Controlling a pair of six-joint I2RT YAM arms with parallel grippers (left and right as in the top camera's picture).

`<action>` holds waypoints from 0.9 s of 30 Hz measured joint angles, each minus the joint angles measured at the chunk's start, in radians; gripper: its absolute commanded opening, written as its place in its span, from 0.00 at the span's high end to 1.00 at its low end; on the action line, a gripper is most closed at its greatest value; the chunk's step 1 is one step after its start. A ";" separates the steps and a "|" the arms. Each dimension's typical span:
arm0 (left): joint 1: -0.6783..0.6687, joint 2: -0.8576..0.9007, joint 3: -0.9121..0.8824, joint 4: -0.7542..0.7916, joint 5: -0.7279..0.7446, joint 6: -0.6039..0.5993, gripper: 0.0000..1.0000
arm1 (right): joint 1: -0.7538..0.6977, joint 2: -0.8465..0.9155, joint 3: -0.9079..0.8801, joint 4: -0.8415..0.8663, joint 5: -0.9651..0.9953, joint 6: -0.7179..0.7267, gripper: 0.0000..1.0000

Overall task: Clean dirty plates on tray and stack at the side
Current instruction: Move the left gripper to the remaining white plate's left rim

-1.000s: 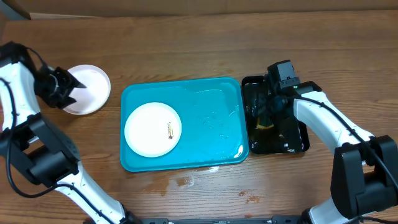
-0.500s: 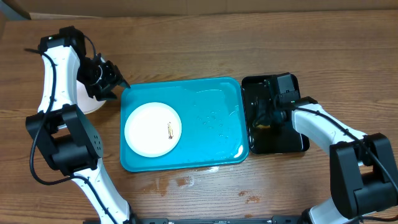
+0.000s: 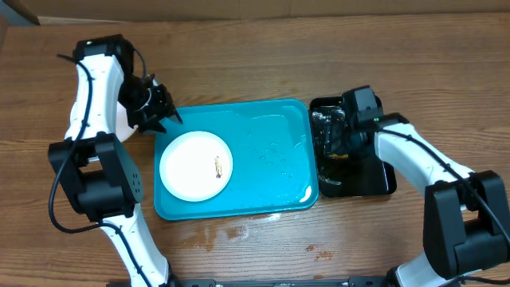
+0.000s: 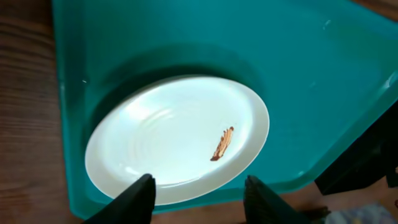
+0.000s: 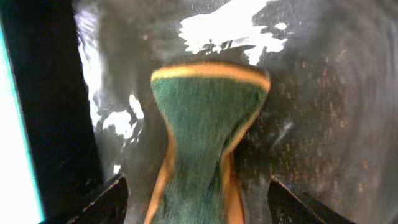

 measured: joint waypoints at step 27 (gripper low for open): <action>-0.132 -0.314 -0.274 0.107 -0.232 -0.116 0.53 | 0.000 0.011 0.030 -0.167 -0.005 0.058 0.28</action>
